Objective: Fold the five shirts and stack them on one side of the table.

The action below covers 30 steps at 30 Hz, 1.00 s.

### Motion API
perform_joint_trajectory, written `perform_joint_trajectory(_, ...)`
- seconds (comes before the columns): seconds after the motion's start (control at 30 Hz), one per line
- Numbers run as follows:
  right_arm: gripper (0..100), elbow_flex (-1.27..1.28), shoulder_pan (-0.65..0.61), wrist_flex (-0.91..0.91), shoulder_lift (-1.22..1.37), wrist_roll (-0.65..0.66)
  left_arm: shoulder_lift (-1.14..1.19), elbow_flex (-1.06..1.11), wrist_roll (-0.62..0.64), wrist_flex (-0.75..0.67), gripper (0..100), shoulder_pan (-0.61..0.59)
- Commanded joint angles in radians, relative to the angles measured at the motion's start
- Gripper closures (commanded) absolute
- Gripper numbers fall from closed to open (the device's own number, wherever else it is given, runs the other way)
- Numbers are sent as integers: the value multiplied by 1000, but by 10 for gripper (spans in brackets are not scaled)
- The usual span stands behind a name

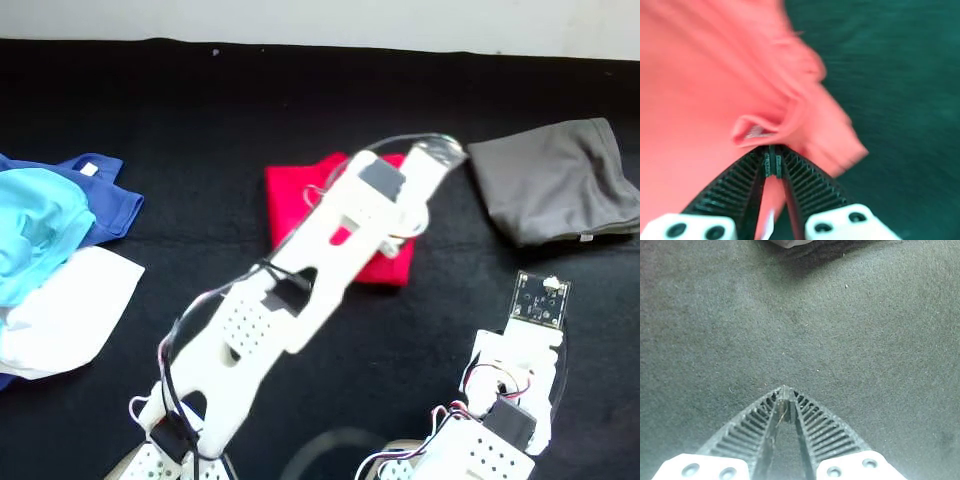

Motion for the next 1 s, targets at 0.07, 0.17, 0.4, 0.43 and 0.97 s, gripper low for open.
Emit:
perform_joint_trajectory(0.07, 992, 150, 4, 2, -10, 5, -189, -5, -3, 72, 991, 70)
perform_joint_trajectory(0.17, 992, 150, 4, 2, -10, 5, -229, -5, -6, 66, 991, 42)
perform_joint_trajectory(0.4, 992, 150, 4, 2, -10, 5, -90, -5, -6, -32, 991, -94)
perform_joint_trajectory(0.43, 992, 150, 4, 2, -10, 5, -62, -5, -6, -55, 991, -110)
perform_joint_trajectory(0.97, 992, 150, 2, 2, -10, 6, -12, -50, -2, 48, 991, 58)
